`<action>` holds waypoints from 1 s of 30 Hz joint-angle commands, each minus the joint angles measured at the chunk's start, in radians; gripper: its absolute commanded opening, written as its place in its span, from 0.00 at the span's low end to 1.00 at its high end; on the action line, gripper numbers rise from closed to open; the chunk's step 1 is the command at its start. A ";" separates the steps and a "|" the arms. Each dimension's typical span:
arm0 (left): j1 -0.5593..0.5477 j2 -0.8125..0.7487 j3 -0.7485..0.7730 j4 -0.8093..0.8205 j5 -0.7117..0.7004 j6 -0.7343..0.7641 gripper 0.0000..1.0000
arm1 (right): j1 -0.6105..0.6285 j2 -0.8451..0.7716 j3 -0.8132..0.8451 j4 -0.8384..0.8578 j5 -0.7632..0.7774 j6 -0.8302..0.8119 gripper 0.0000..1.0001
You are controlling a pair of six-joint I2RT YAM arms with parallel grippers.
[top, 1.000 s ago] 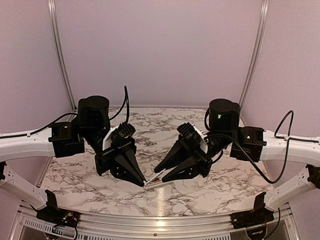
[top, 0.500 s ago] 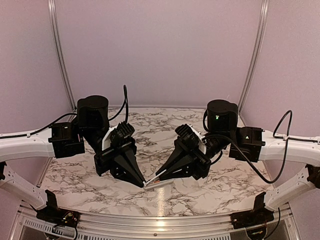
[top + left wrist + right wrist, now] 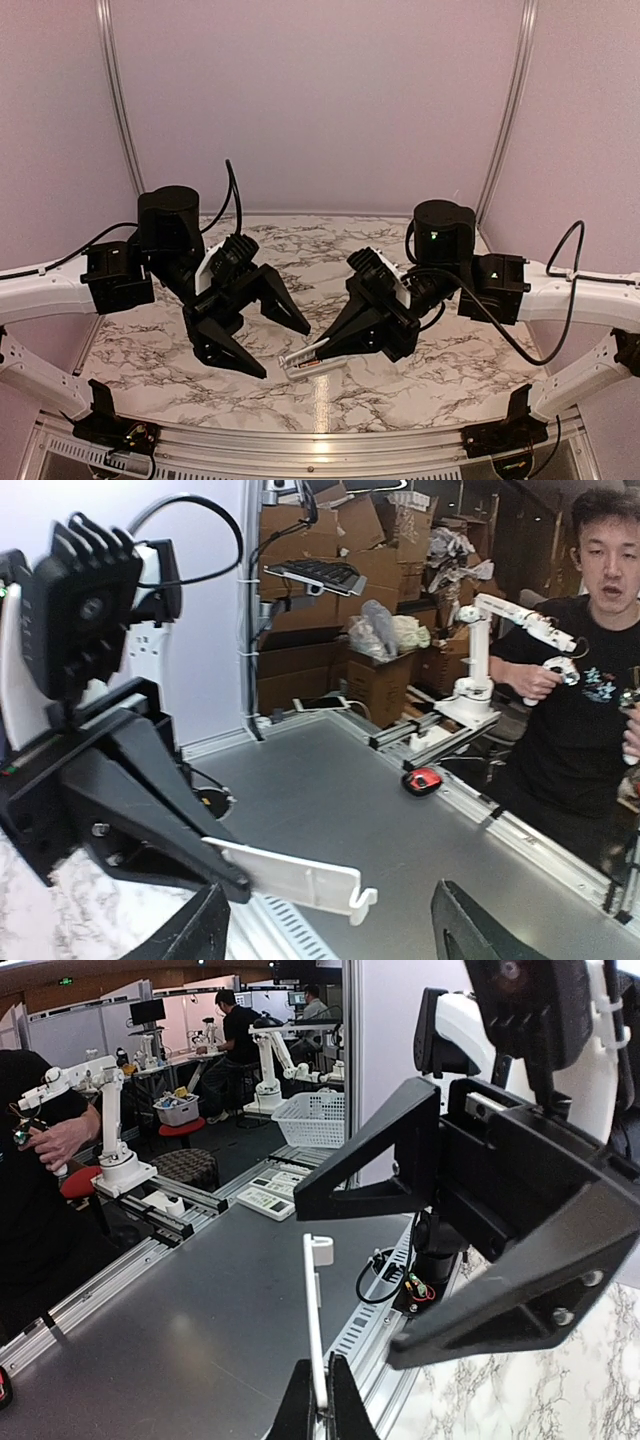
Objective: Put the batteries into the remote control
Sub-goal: Pass from the left arm to the right, then pass from the right arm to the left
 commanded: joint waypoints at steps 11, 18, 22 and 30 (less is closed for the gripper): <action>0.066 -0.362 -0.204 -0.012 -1.045 -0.088 0.99 | -0.139 0.088 0.006 -0.071 0.089 0.257 0.00; 0.063 -0.388 -0.264 -0.164 -1.140 0.018 0.99 | -0.190 0.226 0.014 -0.154 0.090 0.346 0.00; 0.026 -0.381 -0.343 -0.162 -1.186 0.057 0.94 | -0.235 0.295 -0.001 -0.149 0.074 0.417 0.00; -0.113 -0.211 -0.360 -0.172 -1.348 0.166 0.79 | -0.257 0.425 -0.022 -0.078 -0.009 0.525 0.00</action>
